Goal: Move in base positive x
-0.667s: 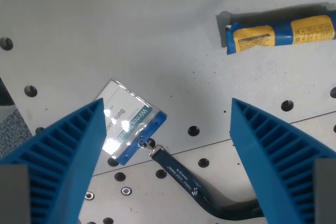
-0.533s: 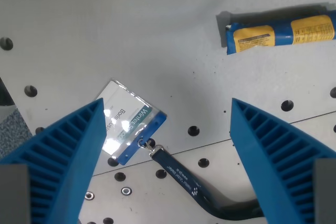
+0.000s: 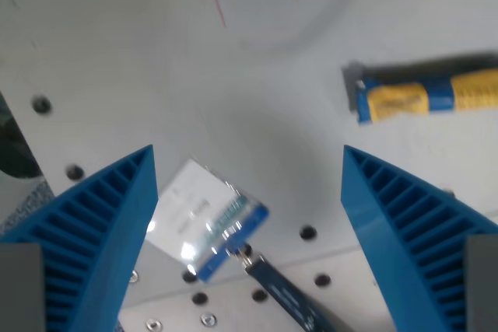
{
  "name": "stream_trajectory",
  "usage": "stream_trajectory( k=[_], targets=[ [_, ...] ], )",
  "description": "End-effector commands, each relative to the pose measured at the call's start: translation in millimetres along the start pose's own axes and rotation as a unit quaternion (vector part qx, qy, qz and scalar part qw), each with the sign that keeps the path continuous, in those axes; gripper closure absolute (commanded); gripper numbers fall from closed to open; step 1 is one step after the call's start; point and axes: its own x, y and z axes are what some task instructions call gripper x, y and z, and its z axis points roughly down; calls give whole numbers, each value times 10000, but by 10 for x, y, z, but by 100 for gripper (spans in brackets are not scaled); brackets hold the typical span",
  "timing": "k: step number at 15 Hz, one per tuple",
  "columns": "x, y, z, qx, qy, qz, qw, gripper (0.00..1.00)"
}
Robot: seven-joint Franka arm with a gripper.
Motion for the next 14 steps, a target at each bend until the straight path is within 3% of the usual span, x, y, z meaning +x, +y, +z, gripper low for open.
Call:
stream_trajectory(
  k=[1,14],
  targets=[
    [191,-121,-14,-122,-169,22,9998,0],
    [839,-458,81,-122,-169,22,9998,0]
  ],
)
